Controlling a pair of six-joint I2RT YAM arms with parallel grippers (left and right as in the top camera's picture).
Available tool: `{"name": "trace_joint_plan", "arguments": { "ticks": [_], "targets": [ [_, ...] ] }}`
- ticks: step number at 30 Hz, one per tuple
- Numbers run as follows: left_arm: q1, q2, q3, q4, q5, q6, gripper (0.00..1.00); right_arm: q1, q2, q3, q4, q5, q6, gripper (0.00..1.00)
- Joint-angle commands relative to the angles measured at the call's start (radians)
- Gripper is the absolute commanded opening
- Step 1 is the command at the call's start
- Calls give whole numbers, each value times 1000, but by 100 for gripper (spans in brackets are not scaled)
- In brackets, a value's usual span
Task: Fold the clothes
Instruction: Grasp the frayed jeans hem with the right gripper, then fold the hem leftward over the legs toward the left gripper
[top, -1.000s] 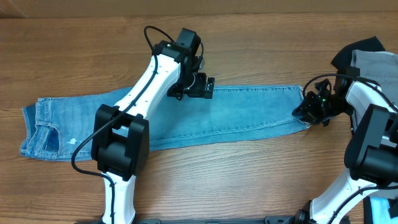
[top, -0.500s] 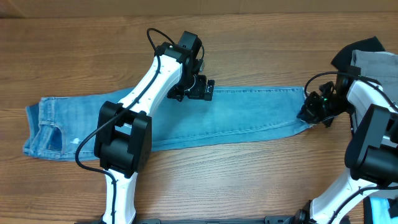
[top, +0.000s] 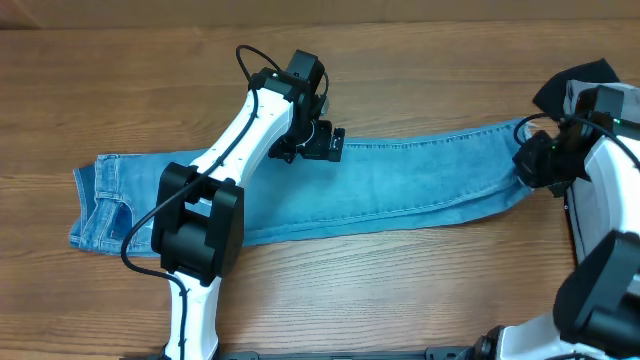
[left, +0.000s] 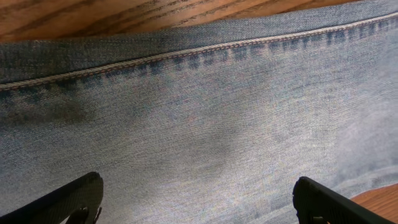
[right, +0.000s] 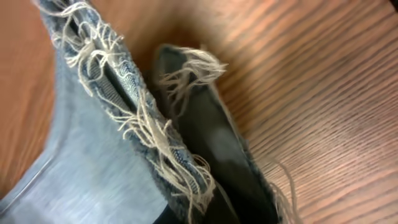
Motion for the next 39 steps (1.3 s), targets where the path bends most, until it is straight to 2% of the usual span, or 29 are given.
{"name": "trace_joint_plan", "arguments": {
  "ticks": [1, 20, 39],
  "targets": [
    [-3, 11, -6, 3, -10, 9, 100, 74, -23, 24, -16, 21, 12, 4],
    [-2, 11, -6, -5, -21, 9, 100, 490, -15, 2, 15, -16, 39, 4],
    [83, 11, -6, -24, -27, -64, 100, 665, -3, -168, 221, -192, 145, 4]
  ]
}}
